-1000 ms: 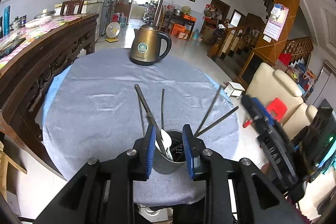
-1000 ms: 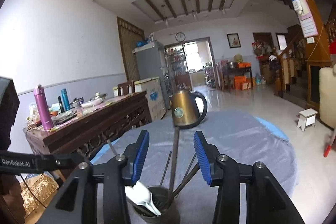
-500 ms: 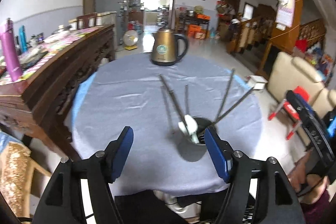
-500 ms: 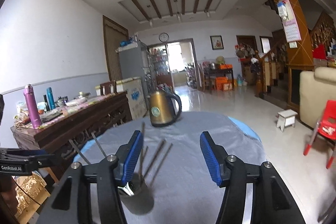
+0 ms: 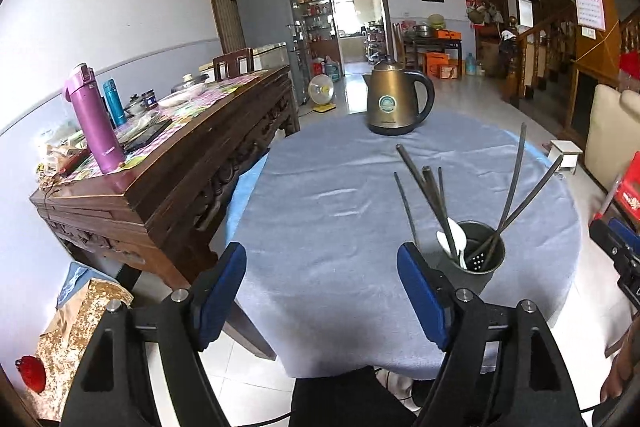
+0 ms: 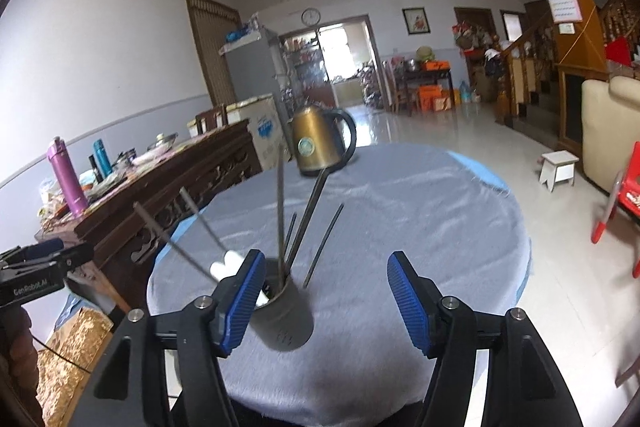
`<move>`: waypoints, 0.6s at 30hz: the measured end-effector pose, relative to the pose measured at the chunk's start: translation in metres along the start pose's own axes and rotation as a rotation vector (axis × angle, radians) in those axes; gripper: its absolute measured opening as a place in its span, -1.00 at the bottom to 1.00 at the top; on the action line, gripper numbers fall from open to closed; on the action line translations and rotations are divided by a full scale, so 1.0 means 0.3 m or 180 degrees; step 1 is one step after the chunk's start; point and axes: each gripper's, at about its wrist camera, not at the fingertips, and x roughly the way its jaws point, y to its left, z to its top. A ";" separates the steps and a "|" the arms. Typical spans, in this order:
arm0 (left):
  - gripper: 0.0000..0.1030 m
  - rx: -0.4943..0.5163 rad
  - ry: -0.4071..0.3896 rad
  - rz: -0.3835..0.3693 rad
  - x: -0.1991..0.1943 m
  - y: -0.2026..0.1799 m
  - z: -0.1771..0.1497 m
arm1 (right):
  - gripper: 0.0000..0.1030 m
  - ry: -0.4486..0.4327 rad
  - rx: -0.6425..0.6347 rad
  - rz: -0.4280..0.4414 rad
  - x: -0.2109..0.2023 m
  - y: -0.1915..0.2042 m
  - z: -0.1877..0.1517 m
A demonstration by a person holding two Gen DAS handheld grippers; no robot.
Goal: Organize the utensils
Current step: 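Withdraw both open grippers from the mesh cup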
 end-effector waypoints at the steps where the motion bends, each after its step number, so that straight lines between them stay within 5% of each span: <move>1: 0.52 -0.0001 0.0007 0.0007 0.004 0.001 0.000 | 0.31 0.0033 0.0005 0.0013 0.006 0.005 -0.006; 18: 0.53 -0.0052 0.0135 0.0100 0.036 0.009 -0.048 | 0.34 0.0412 0.0123 0.0063 0.081 0.029 -0.056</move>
